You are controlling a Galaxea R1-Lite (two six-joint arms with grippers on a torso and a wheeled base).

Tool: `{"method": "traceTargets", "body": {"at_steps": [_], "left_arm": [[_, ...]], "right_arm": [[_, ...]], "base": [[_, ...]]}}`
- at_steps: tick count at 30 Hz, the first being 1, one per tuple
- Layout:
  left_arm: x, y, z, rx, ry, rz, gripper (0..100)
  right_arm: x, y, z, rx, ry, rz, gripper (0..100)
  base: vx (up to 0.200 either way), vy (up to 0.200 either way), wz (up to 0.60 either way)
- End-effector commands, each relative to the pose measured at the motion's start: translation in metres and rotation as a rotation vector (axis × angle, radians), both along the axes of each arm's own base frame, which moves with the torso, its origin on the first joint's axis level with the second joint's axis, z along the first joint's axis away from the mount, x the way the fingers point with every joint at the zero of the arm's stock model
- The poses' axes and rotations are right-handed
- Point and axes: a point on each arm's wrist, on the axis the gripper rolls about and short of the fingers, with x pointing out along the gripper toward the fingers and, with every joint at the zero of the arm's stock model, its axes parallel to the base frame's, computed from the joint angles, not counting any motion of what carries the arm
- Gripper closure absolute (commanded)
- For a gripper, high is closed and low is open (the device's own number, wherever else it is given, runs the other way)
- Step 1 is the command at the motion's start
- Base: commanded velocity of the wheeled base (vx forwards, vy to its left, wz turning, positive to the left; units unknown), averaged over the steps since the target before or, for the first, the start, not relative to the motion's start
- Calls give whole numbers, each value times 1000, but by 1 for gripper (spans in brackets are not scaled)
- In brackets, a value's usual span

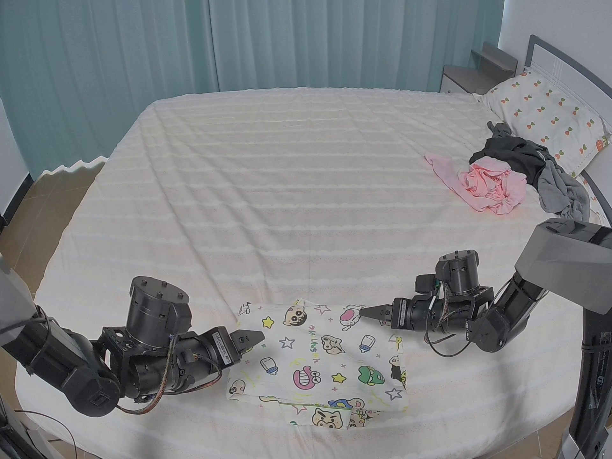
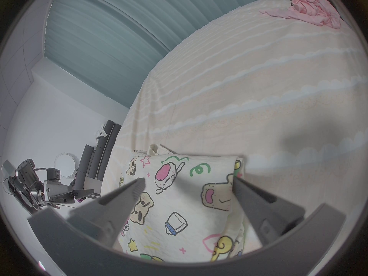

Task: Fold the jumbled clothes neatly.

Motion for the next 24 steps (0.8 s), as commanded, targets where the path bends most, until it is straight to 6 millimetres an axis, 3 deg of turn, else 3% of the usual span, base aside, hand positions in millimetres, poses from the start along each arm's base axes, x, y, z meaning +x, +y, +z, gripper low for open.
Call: {"method": "traceTargets", "body": {"at_steps": [1, 9, 24], "left_arm": [[1, 1, 0, -2, -7, 4, 0], [-1, 1, 1, -3, -9, 2, 0], [-1, 1, 1, -2, -10, 4, 0]], "right_arm": [[3, 3, -4, -2, 7, 4, 100], [6, 0, -3, -4, 0, -15, 100], [13, -23, 1, -2, -9, -108, 100]], "base": [[0, 0, 0], [0, 0, 0], [0, 0, 0]]}}
